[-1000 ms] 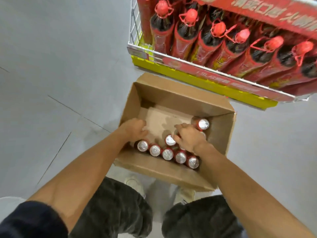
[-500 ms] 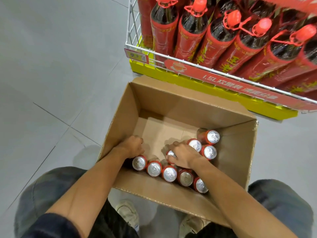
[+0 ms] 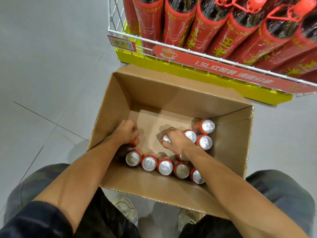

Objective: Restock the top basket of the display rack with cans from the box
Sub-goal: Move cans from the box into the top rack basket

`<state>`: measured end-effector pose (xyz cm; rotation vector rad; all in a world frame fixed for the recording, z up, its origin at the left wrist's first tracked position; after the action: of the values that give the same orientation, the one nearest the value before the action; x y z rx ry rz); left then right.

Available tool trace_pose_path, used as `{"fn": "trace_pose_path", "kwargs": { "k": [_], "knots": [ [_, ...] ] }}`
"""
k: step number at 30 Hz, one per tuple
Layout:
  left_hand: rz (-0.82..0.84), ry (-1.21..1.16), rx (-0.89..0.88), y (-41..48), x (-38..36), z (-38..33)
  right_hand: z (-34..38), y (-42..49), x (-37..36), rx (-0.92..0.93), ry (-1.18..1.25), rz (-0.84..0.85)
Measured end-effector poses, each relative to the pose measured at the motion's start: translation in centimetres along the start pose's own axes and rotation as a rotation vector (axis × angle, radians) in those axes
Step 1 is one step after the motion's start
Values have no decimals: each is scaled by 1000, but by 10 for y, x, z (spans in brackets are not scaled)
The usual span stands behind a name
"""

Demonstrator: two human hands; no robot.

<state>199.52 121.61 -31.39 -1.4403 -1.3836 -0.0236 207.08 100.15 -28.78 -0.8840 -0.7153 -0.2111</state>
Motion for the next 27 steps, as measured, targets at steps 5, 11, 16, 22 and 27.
{"fn": "trace_pose_path", "kwargs": {
  "k": [5,11,16,22,27],
  "knots": [
    [-129,-108,-68,13,11,-26,4,16,11,-5,41,-103],
    [-45,-44,-157,11,2,-40,-2,17,4,-71,133,-132],
    [-63,23,-181,10,3,-32,-5,15,-1,-118,115,-169],
    [-27,-210,-218,-35,62,-71,24,-31,76,-79,158,-300],
    [-48,-183,-369,-139,186,-156,84,-135,205,-23,174,-360]
  ]
}}
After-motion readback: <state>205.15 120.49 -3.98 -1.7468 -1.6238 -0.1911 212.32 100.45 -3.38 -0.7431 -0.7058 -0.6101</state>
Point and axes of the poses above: each hand's wrist, its own y-axis towards the middle knuckle, its own x-axis out of the back of the hand, z = x × y, the point moved 5 cm from there along y, towards the middle knuckle, and after that the axes turned 4 degrees about -y, right-handed, at the moved point
